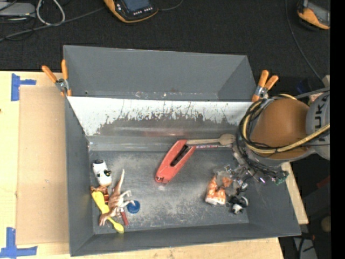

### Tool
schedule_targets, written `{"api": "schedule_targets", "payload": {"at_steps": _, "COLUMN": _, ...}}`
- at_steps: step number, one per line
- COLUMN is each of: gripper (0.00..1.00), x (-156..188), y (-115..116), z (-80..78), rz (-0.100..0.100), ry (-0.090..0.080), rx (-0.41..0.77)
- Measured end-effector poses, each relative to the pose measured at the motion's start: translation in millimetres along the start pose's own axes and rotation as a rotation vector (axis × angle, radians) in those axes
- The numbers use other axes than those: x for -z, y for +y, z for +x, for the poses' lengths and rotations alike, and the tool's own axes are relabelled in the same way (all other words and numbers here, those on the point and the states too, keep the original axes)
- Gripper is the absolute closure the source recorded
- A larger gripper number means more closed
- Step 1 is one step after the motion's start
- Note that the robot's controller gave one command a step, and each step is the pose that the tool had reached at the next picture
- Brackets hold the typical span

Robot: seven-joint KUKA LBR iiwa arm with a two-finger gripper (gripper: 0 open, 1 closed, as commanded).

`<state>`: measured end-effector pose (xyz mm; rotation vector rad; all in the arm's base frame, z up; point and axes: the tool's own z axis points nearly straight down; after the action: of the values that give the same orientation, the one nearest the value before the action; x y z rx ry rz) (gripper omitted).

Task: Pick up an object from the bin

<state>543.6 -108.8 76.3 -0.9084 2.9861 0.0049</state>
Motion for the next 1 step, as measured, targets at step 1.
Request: {"api": "schedule_targets", "payload": {"at_steps": 1, "gripper": 1.00, "x": 14.7, "y": 3.1, "z": 1.9, "rz": 0.002, "ry": 0.002, "rx": 0.045}}
